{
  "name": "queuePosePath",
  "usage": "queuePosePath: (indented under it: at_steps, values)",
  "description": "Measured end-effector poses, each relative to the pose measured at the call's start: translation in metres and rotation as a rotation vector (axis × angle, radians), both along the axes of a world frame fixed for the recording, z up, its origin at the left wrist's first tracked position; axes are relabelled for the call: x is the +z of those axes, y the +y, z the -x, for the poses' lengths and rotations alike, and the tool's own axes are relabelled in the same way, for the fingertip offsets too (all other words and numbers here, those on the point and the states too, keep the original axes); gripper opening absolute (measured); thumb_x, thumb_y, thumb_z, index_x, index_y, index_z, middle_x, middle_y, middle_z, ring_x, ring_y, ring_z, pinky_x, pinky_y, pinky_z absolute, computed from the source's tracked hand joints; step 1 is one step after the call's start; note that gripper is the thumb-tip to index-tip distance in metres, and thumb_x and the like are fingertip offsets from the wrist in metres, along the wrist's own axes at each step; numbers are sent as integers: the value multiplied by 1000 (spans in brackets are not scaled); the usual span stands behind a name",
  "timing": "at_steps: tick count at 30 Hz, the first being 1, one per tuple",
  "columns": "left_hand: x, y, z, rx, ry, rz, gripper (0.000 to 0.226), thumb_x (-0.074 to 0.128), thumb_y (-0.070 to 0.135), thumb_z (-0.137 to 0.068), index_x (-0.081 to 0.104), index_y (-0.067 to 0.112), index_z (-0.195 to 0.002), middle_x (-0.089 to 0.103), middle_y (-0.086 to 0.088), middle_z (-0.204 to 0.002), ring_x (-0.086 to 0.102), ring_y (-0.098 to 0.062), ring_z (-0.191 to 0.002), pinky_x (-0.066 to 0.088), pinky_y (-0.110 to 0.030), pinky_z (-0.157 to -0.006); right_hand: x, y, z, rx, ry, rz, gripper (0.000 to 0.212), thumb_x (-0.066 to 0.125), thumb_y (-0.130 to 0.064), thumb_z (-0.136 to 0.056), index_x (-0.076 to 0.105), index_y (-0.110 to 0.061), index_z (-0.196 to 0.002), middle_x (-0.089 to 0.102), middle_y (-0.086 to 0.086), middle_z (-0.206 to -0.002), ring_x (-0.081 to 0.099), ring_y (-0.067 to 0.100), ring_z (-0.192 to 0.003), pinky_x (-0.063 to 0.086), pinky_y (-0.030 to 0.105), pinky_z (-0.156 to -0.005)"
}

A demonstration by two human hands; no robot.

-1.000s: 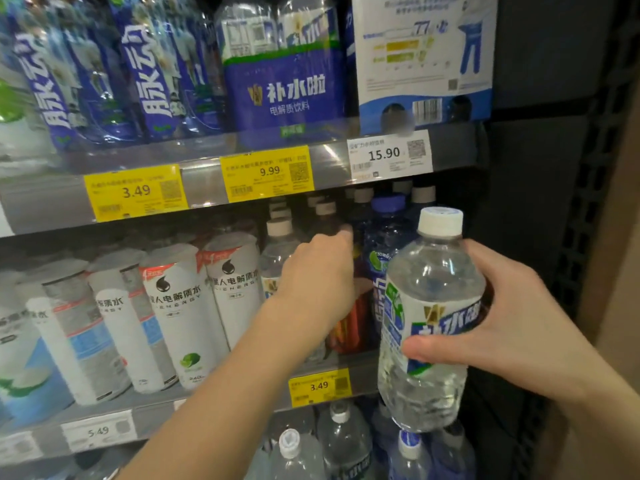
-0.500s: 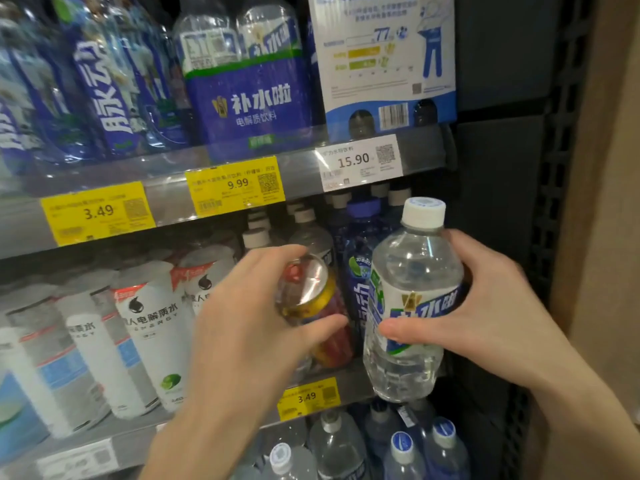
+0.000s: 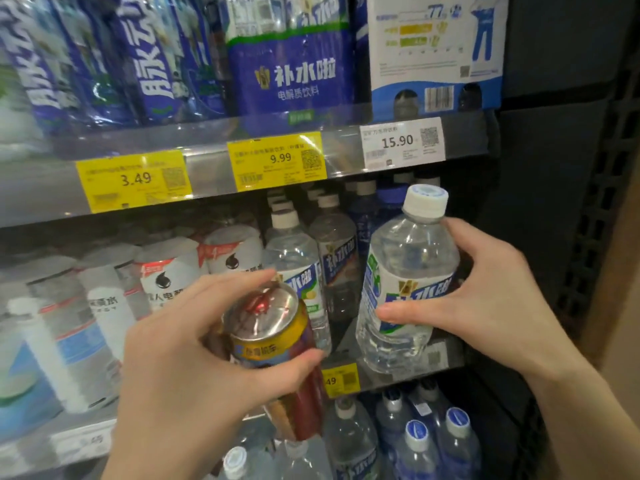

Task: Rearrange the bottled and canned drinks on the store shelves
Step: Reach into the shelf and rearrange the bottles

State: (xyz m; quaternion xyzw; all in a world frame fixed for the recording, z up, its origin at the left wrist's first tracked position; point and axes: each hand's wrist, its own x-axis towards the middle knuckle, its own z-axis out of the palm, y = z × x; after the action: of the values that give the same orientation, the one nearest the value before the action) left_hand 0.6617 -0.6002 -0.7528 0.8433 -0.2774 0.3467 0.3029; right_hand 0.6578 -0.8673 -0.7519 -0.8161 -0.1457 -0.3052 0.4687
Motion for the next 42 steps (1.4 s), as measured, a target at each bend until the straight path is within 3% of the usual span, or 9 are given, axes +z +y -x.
queuePosePath:
  at_steps: [5,10,16,20,28,32,35,38,42]
  values:
    - [-8,7,-3,-43,22,159,71,79,68,-45,67,50,-113,66,31,-101,58,5,-84,41,-7,-66,-5,22,-10,-32,-36,0,82,99,-37,-45,64,-35,-119,71,-29,-104,66,-10,-99,52,11,-85]
    - [-7,14,-2,-3,31,187,78,76,70,-42,64,50,-117,59,40,-104,52,14,-90,36,0,-76,-13,39,-22,-121,-61,51,84,98,-44,-44,61,-38,-119,69,-31,-103,62,-15,-100,47,6,-85]
    - [-9,28,-8,-8,96,229,86,79,71,-40,65,49,-122,65,34,-108,62,1,-102,43,-7,-80,-14,46,-29,-268,-138,70,80,97,-42,-41,56,-49,-109,45,-17,-105,48,-12,-100,32,-5,-80]
    - [-8,32,-11,-17,86,234,83,78,70,-40,64,50,-120,63,38,-107,61,8,-101,42,-2,-80,-24,52,-38,-297,-120,74,90,100,-35,-42,60,-42,-123,48,-17,-106,52,-5,-96,33,-4,-83]
    - [-13,33,-14,-20,93,242,84,79,71,-40,66,48,-119,68,33,-98,63,4,-99,45,-6,-80,-36,69,-45,-426,-69,-15,83,97,-37,-55,57,-29,-127,63,-13,-113,60,13,-107,53,38,-90]
    - [-14,31,-16,-20,96,222,85,78,72,-42,65,46,-123,68,30,-102,64,2,-100,49,-10,-79,-34,63,-44,-566,5,151,64,80,-41,-81,57,-31,-140,33,-8,-115,41,18,-118,40,32,-81]
    - [-14,28,-17,-35,100,239,84,77,73,-41,63,51,-120,67,35,-102,63,5,-100,48,-8,-80,-36,55,-46,-491,-30,101,48,68,-19,-95,58,-26,-140,38,-5,-112,49,7,-99,48,32,-87]
    - [-14,24,-18,-48,95,242,82,77,72,-41,63,50,-119,66,36,-100,62,10,-99,45,-4,-81,-35,49,-47,-470,-96,-4,46,60,0,-97,61,-22,-138,49,-2,-108,51,6,-88,45,13,-85]
    - [-14,17,-17,-85,114,272,81,80,68,-41,65,49,-118,66,36,-103,62,10,-101,47,-3,-80,-30,47,-43,-350,-115,-207,27,62,-4,-94,73,-26,-105,64,-2,-88,59,18,-74,57,44,-74]
